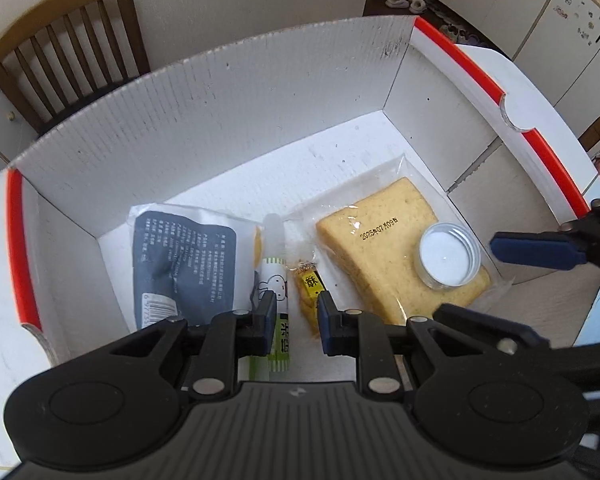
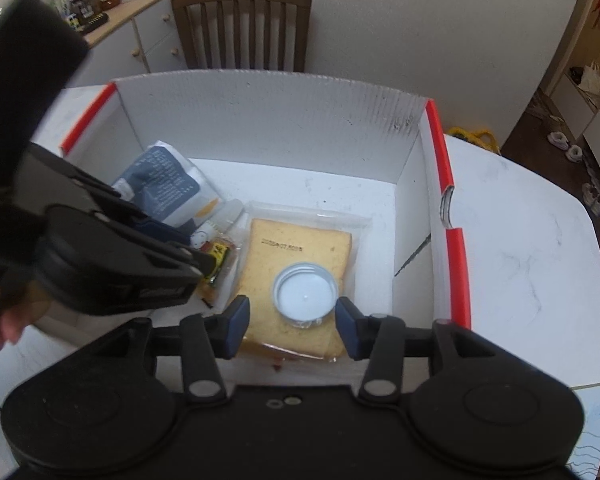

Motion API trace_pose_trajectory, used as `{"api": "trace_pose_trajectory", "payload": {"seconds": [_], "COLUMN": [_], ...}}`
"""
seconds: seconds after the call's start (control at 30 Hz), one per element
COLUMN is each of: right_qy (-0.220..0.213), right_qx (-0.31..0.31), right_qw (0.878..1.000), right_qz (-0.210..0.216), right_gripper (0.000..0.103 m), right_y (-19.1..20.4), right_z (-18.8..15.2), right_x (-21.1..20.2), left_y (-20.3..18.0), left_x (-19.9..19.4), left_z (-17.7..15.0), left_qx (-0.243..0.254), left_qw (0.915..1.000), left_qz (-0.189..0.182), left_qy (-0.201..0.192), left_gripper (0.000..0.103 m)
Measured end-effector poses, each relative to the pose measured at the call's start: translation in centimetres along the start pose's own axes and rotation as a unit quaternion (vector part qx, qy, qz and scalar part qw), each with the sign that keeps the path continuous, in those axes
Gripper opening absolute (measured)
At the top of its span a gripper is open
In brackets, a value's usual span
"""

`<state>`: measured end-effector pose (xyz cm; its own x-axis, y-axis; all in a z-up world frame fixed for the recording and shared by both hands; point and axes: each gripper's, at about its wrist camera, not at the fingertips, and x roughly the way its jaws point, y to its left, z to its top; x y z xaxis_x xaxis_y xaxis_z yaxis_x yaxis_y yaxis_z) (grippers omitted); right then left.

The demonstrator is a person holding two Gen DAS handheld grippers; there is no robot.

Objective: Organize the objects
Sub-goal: 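Carry the lid and snack stick into the red shoebox and open both tools, then withdraw both tools from the shoebox back over the remaining items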

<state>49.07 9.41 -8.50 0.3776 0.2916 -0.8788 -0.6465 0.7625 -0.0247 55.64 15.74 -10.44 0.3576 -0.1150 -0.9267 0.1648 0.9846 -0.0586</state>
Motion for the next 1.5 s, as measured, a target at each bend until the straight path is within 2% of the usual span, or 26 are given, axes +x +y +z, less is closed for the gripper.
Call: {"api": "trace_pose_trajectory", "payload": {"seconds": [0.33, 0.5, 0.67, 0.83, 0.97, 1.13, 1.23, 1.4, 1.5], "right_qy": [-0.030, -0.047, -0.065, -0.081, -0.092, -0.100, -0.104, -0.119, -0.127], "right_qx": [0.000, -0.005, -0.008, -0.014, -0.017, -0.023, -0.023, -0.014, -0.010], "right_qw": [0.999, 0.999, 0.998, 0.996, 0.995, 0.994, 0.993, 0.991, 0.990], "right_qz": [0.011, 0.011, 0.017, 0.023, 0.030, 0.042, 0.048, 0.054, 0.057], "right_gripper": [0.055, 0.063, 0.066, 0.067, 0.072, 0.078, 0.081, 0.091, 0.098], "right_y": [-0.3, -0.1, -0.2, -0.4, -0.7, -1.0, -1.2, -1.7, -2.0], "right_z": [-0.6, -1.1, -1.6, -2.5, -3.6, -5.3, -6.3, -8.0, -9.0], "right_x": [-3.0, -5.0, -7.2, -9.1, -10.6, -12.3, -13.2, -14.9, -15.7], "left_y": [-1.4, -1.9, -2.7, -3.4, -4.1, -4.9, -5.6, -6.9, -7.5], "left_x": [-4.7, -7.9, -10.5, -12.6, -14.0, -15.5, -16.4, -17.8, -18.2], "left_z": [-0.7, -1.1, -1.6, -2.6, -3.7, -5.6, -6.9, -9.0, -10.3], "left_qx": [0.026, 0.020, 0.013, 0.002, -0.001, -0.008, -0.013, -0.024, -0.033], "left_qw": [0.9984, 0.9971, 0.9957, 0.9939, 0.9922, 0.9906, 0.9890, 0.9862, 0.9851], "left_qz": [0.019, 0.012, 0.014, 0.017, 0.024, 0.028, 0.033, 0.037, 0.040], "left_qy": [-0.048, -0.072, -0.091, -0.109, -0.123, -0.134, -0.143, -0.159, -0.164], "left_gripper": [0.020, 0.020, 0.021, 0.032, 0.056, 0.057, 0.063, 0.071, 0.072]}}
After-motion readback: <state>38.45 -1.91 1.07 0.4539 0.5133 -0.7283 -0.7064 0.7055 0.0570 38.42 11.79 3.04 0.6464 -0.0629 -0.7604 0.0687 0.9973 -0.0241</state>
